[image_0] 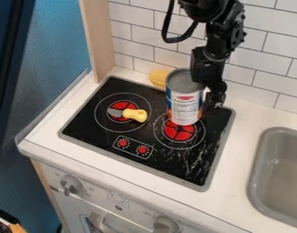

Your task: Take the can and put it in between the burners.

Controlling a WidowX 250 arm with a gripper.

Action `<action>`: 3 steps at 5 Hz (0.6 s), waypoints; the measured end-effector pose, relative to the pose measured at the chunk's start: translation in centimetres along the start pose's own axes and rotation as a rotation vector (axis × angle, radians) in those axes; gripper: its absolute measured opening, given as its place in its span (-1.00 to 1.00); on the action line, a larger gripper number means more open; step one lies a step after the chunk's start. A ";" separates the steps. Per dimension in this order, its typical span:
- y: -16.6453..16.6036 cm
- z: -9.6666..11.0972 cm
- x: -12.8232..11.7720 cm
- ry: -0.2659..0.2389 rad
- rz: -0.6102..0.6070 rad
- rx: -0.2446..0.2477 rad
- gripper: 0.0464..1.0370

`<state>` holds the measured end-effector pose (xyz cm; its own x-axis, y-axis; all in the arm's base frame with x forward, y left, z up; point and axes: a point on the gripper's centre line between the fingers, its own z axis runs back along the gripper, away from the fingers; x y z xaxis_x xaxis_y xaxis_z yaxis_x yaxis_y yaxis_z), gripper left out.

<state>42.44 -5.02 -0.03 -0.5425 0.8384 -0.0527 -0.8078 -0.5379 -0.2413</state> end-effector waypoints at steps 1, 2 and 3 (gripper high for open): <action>0.1 0.0 1.3 -0.019 0.039 0.007 0.92; 0.8 -0.1 2.7 -0.047 0.088 0.027 0.92; 1.3 -0.1 3.7 -0.045 0.125 0.041 0.92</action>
<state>39.44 -2.65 -0.67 -0.6484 0.7605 -0.0356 -0.7417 -0.6415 -0.1959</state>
